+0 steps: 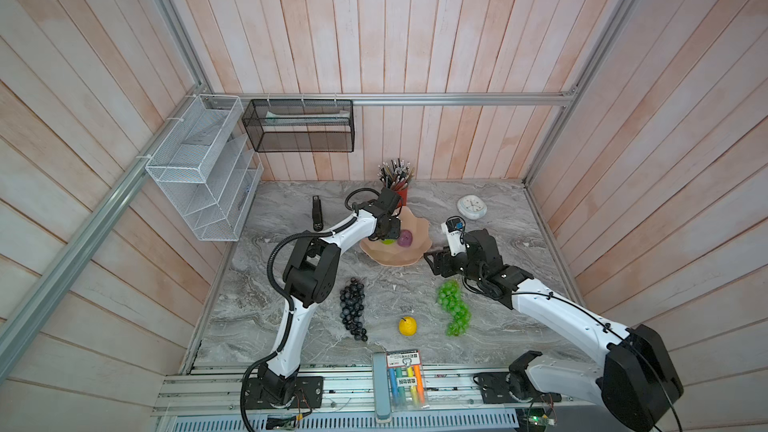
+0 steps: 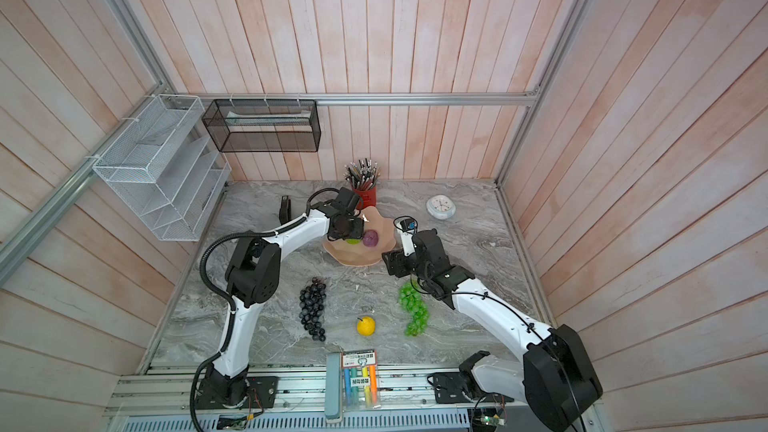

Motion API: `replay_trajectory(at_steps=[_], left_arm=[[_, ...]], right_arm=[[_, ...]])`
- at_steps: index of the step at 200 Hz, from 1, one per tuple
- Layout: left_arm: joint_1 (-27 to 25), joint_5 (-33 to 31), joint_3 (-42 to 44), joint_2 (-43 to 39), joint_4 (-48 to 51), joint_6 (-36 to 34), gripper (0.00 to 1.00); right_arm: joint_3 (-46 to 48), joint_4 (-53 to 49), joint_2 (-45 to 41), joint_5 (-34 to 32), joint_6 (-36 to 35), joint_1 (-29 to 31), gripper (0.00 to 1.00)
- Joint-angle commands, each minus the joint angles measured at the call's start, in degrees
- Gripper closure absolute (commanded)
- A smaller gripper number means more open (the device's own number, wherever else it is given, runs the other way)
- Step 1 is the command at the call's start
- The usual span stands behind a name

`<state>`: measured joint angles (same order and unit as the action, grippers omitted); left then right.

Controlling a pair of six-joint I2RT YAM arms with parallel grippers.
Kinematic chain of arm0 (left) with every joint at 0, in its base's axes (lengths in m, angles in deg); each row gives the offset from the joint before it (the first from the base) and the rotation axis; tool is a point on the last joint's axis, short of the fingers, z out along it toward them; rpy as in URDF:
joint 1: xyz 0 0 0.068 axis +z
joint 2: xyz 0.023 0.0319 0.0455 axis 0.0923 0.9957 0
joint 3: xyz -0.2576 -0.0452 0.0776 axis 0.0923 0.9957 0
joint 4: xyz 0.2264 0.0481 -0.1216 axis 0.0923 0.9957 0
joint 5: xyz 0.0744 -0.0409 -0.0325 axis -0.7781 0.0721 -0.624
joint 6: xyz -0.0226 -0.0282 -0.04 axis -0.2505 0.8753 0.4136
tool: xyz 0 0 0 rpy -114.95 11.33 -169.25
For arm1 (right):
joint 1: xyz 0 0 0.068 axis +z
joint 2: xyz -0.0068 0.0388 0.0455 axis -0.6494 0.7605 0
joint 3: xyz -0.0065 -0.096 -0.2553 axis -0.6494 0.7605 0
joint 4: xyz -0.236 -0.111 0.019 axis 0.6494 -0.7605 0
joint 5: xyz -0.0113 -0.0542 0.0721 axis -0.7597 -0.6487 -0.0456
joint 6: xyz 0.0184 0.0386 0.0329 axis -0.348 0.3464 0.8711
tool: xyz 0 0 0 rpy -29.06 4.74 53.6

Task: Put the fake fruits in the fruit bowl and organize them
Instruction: 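Carry the green fruit into the bowl with the left gripper and release it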

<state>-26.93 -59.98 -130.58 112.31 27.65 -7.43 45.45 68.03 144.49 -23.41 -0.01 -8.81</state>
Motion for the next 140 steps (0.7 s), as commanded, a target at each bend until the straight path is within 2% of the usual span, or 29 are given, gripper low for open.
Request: replay_trajectory(at_steps=[1, 101, 140], left_arm=[[-1.06, -0.32, 1.89, -1.54, -0.51, 0.94, 0.31], [-1.76, -4.31, 6.77, -12.95, 0.52, 1.3, 0.19], [-3.15, -4.02, 15.55, -22.73, -0.6, 1.64, 0.19]], right_arm=[[0.36, 0.25, -1.45, -0.14, -0.07, 0.23, 0.25], [-1.33, -3.4, -4.28, -1.87, -0.72, 0.22, 0.22], [-2.54, -4.42, -4.14, -1.38, -0.68, 0.89, 0.22]])
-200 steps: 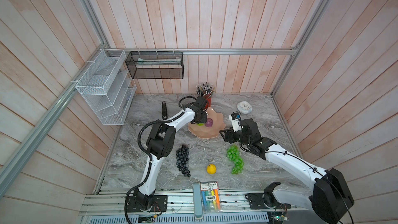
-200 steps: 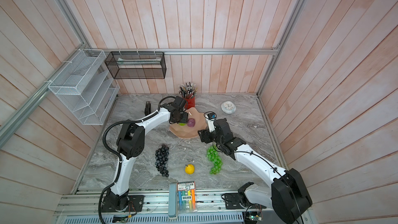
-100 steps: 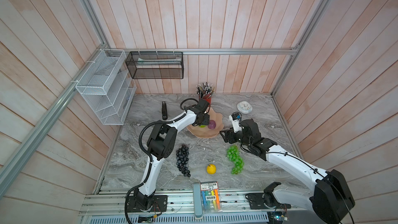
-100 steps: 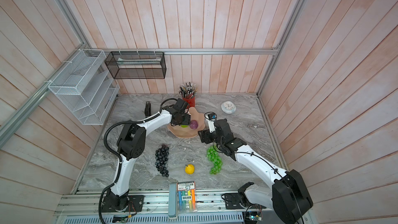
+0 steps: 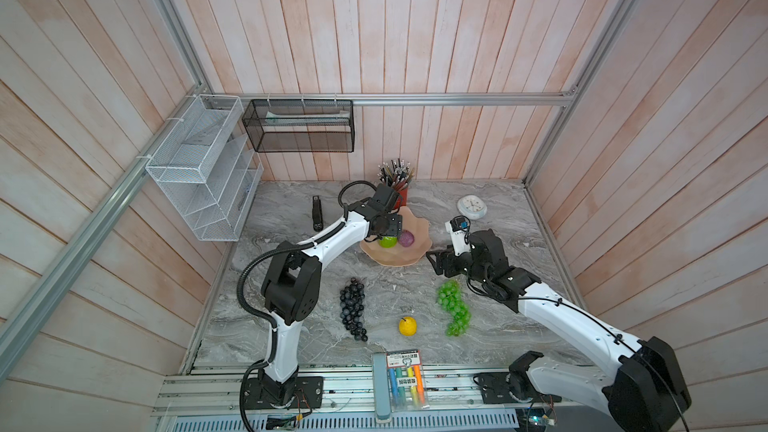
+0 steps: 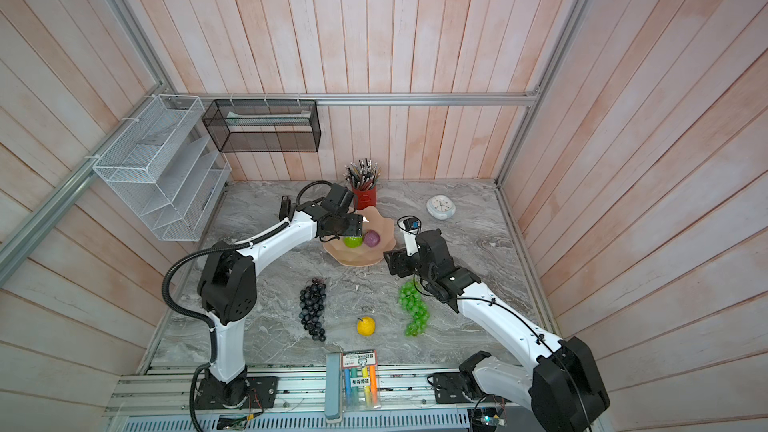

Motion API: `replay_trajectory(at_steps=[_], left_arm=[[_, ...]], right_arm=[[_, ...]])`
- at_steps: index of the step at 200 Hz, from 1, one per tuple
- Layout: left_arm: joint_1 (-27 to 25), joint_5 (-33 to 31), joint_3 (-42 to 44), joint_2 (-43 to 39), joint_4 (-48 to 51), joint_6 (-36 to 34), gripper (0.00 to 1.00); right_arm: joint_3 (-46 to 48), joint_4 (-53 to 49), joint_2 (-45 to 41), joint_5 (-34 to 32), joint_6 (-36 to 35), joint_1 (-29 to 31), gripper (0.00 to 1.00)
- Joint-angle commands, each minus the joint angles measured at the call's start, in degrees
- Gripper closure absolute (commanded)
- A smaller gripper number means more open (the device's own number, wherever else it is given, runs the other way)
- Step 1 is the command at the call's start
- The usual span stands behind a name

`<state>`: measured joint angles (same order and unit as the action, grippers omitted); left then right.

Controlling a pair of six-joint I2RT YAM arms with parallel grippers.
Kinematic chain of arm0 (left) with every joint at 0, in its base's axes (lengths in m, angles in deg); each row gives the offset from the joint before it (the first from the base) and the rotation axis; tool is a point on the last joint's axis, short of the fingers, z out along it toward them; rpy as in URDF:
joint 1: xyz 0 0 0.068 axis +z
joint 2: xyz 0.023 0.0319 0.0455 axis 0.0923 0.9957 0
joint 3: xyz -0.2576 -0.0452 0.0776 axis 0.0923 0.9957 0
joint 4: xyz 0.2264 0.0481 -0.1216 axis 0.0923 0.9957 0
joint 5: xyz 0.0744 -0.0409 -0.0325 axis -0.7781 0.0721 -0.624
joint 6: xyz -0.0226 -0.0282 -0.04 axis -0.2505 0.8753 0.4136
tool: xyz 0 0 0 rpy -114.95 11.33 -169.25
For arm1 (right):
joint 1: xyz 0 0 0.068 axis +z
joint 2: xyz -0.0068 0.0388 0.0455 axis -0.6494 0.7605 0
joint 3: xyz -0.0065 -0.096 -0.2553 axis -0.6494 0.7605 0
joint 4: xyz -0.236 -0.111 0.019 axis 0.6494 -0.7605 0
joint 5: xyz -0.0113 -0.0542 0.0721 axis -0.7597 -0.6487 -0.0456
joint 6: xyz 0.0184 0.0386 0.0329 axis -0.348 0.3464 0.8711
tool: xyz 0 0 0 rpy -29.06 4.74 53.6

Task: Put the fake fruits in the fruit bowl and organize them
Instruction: 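Carry the green fruit into the bowl with the left gripper and release it, then grasp the yellow pear with the right gripper while the left gripper withdraws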

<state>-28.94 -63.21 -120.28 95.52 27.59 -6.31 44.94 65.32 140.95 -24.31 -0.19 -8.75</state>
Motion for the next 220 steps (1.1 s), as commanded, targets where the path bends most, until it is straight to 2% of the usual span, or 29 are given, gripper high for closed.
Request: replay_trajectory(at_steps=[1, 51, 92, 108, 138, 176, 220], left_arm=[[-1.16, -0.71, 5.56, -6.29, -0.67, 0.5, 0.19], [-3.98, -0.43, 24.97, -23.09, -7.64, 4.48, 0.2], [-4.43, -2.73, 36.6, -34.28, -8.99, 9.17, 0.2], [-4.44, -4.14, 39.44, -37.61, -9.05, 10.07, 0.2], [-4.43, -6.14, 42.6, -41.08, -9.3, 11.02, 0.2], [-4.35, -6.43, 43.65, -40.95, -9.81, 10.05, 0.2], [-4.35, -5.56, 45.82, -41.42, -11.09, 10.75, 0.2]], right_arm=[[-2.03, -1.72, -0.64, -0.45, -0.46, 0.88, 0.22], [-0.88, -3.8, -0.21, -2.21, 0.84, 7.25, 0.23], [1.04, -8.98, -1.19, -8.82, 3.69, 17.95, 0.23], [2.2, -10.12, -1.24, -9.22, 5.89, 21.16, 0.22], [2.99, -10.44, 1.28, -7.94, 7.92, 25.63, 0.21], [2.78, -9.86, 5.95, -5.22, 8.48, 31.48, 0.2], [1.53, -12.64, 11.02, -8.75, 10.04, 33.48, 0.2]])
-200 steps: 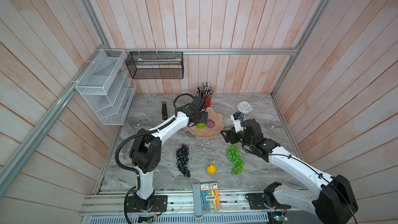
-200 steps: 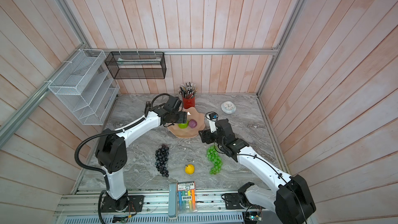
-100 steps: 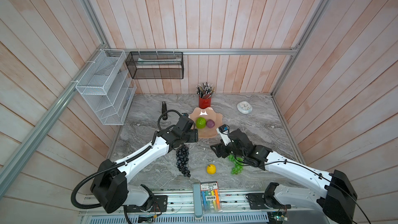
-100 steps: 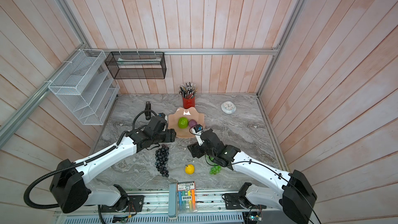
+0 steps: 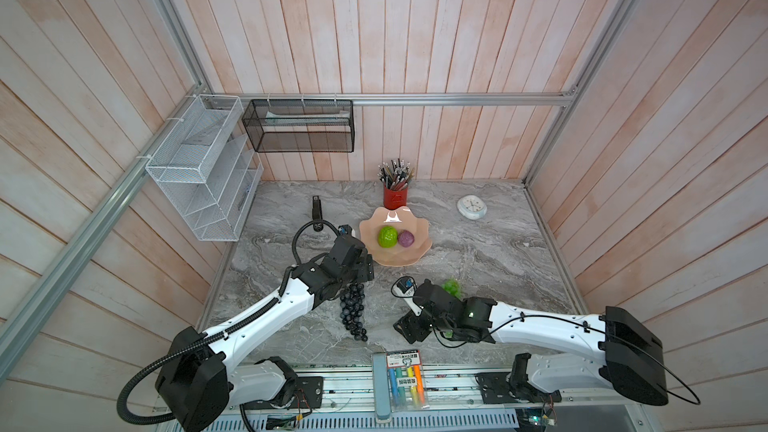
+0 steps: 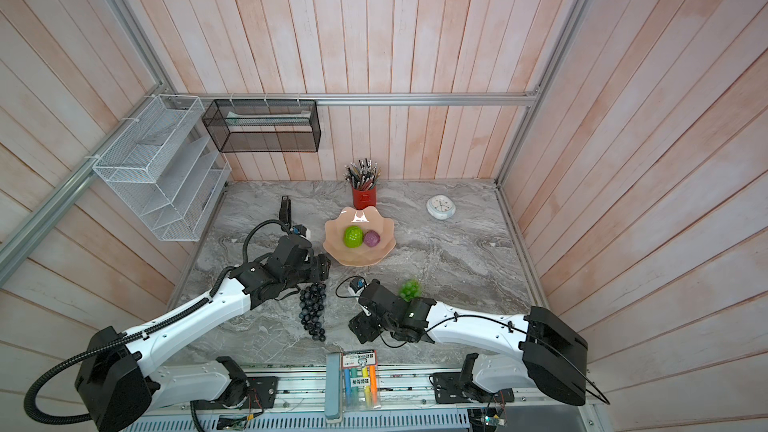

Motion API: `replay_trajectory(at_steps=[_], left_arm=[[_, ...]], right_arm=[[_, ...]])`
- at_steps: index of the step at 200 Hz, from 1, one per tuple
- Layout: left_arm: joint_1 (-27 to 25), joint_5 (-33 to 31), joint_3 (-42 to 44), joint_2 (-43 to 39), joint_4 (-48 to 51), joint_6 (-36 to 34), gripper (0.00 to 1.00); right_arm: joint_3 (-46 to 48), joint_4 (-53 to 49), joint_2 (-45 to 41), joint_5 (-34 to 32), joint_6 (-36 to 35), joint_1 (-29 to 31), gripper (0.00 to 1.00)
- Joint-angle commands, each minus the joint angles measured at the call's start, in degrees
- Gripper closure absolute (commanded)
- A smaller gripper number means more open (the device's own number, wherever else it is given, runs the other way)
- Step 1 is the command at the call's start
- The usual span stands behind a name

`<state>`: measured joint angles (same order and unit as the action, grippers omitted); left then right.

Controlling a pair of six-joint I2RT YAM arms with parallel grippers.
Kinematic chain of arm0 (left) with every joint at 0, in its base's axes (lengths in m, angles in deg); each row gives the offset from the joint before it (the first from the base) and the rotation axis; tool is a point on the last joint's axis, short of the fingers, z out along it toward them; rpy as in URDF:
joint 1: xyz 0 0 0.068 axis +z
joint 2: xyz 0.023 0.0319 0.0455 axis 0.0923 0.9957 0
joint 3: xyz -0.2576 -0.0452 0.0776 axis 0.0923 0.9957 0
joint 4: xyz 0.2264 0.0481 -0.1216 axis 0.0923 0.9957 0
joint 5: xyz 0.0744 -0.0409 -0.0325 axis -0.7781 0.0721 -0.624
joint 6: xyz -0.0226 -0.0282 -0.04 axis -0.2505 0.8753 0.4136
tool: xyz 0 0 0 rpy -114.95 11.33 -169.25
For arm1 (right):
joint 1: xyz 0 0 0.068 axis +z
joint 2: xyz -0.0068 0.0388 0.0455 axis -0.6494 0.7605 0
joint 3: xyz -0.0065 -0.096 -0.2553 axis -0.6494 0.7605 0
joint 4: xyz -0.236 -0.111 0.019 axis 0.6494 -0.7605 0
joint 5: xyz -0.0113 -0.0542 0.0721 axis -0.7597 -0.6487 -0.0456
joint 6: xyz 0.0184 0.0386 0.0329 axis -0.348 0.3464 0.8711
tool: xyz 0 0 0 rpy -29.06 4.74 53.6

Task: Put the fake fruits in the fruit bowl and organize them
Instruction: 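Grasp the yellow pear with the right gripper while the left gripper withdraws, then carry the yellow pear into the bowl with the right gripper and release it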

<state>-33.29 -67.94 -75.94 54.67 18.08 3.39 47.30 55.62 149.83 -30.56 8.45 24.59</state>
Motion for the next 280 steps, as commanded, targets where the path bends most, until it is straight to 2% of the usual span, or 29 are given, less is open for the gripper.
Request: replay_trajectory(at_steps=[1, 26, 51, 90, 107, 144, 188, 209, 238, 280], left_arm=[[0.0, -0.84, 1.53, -0.57, -1.54, 1.05, 0.2], [0.0, -0.68, 2.11, -0.49, -1.64, 1.22, 0.2], [0.0, -0.14, 2.51, 0.1, -1.93, 1.44, 0.19], [0.0, -0.35, 2.25, 0.74, -1.75, 1.49, 0.2], [0.0, -0.66, 2.03, 1.0, -1.6, 1.27, 0.2], [0.05, -0.81, 1.76, 1.67, -0.99, 1.22, 0.2], [0.09, -1.75, 2.63, 0.59, -0.36, 2.34, 0.2], [0.09, -2.02, 3.92, -0.99, 0.03, 3.27, 0.2], [0.09, -1.71, 5.78, -3.58, 1.85, 4.95, 0.2], [0.09, -2.67, 6.95, -6.68, 3.8, 6.3, 0.2]], right_arm=[[-0.86, -2.97, 2.28, -2.6, 1.36, 0.19, 0.2], [-0.92, -3.02, 4.49, -3.7, 0.31, 0.17, 0.22], [-0.79, -2.09, 6.97, -2.47, -0.4, 0.14, 0.28], [-0.49, -1.34, 7.99, -1.9, -0.8, 0.16, 0.44], [-0.31, -1.26, 7.69, -2.23, -1.18, 0.15, 0.54], [-0.43, -1.59, 7.34, -2.65, -1.99, 0.17, 0.61], [-3.56, -4.81, 3.98, -4.32, -3.7, -0.67, 0.63], [-6.25, -6.11, 2.38, -3.36, -4.66, -3.45, 0.63], [-12.02, -5.42, 2.42, -0.79, -8.08, -10.78, 0.63], [-19.58, 2.75, 8.24, 3.34, -11.03, -21.76, 0.62]])
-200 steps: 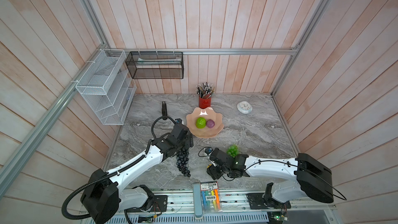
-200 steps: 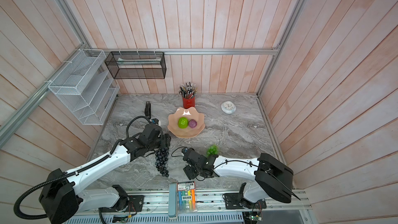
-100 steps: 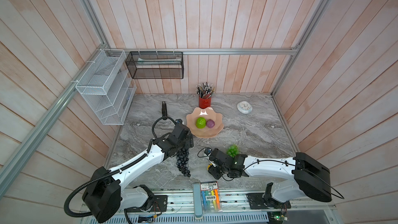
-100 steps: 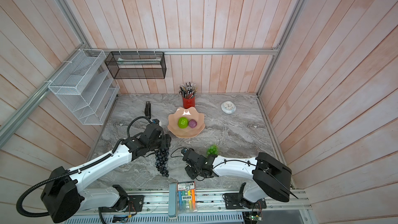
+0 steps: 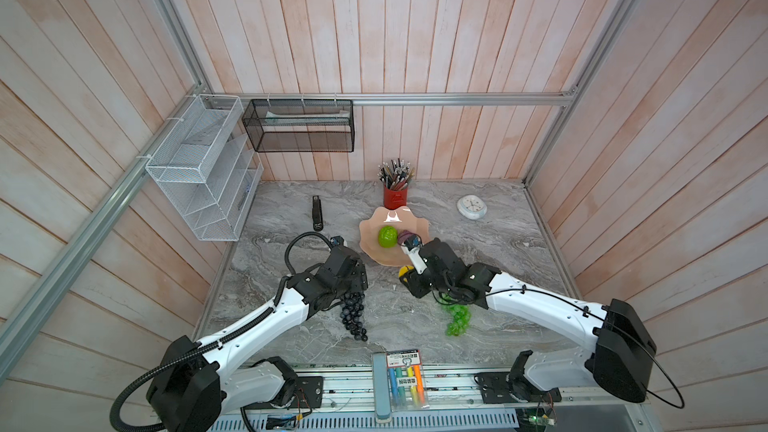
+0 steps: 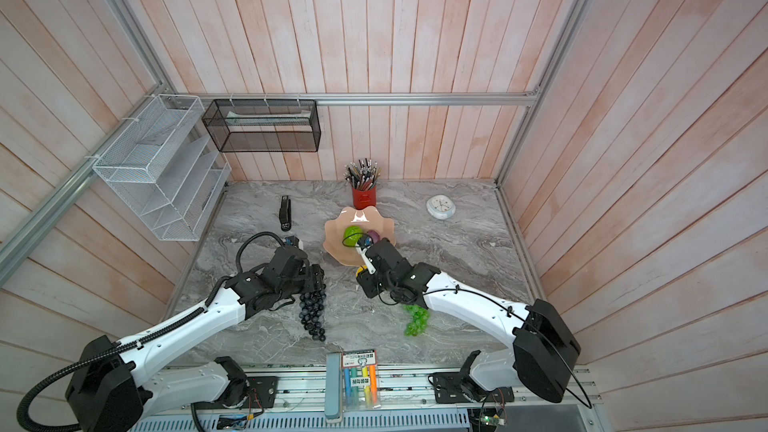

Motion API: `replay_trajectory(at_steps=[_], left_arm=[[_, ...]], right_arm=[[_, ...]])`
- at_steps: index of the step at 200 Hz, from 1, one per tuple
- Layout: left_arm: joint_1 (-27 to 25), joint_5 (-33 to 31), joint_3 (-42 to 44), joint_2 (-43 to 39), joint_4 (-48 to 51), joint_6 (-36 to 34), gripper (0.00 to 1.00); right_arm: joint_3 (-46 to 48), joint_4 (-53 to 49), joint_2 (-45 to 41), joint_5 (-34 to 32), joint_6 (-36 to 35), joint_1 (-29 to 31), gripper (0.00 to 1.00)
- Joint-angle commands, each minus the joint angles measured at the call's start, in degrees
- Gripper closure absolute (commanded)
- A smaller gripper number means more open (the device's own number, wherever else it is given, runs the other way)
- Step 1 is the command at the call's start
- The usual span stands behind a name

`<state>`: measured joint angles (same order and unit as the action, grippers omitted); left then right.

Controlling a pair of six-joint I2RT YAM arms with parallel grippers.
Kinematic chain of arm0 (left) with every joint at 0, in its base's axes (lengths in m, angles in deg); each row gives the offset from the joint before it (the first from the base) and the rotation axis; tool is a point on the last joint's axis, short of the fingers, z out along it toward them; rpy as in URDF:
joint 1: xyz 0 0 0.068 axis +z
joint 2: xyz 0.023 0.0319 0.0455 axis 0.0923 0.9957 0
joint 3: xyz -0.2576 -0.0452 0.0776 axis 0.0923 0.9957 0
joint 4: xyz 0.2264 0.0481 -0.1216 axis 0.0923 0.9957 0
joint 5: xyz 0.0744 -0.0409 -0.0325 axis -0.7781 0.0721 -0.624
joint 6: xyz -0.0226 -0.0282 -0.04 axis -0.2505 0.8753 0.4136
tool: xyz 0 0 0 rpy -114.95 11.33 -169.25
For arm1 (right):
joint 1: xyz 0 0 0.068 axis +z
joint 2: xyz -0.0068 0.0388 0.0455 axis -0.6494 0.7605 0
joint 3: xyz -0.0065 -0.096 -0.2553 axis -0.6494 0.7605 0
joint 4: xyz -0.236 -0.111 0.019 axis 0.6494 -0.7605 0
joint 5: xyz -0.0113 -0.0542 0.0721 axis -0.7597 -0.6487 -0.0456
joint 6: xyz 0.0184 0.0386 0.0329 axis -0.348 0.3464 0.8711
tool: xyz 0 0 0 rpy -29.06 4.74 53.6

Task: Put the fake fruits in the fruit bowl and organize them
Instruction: 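Carry the yellow pear into the bowl with the right gripper and release it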

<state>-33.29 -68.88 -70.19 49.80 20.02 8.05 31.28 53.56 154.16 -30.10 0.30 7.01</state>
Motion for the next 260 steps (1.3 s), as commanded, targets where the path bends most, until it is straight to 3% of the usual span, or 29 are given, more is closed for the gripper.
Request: replay_trajectory(at_steps=[1, 25, 89, 195, 260], left_arm=[[0.09, -1.78, 1.25, -1.87, 1.89, 1.66, 0.2], [0.18, -2.0, 1.1, -2.32, 2.43, 1.92, 0.2], [0.97, -1.91, 1.28, -2.51, 2.98, 1.32, 0.2], [2.9, -0.75, 2.53, -2.18, 1.65, 0.64, 0.2], [3.34, -0.51, 2.21, -2.3, 1.65, 0.44, 0.2]], right_arm=[[-3.79, 5.0, 4.11, 2.94, -2.9, -4.31, 0.62], [-9.84, 5.81, 10.95, 4.26, -3.98, -7.1, 0.62], [-19.41, 1.22, 25.98, 6.85, -7.25, -7.78, 0.61], [-23.16, 1.95, 35.19, 6.88, -7.83, -8.22, 0.56], [-23.56, 1.63, 36.31, 5.43, -7.93, -8.31, 0.39]])
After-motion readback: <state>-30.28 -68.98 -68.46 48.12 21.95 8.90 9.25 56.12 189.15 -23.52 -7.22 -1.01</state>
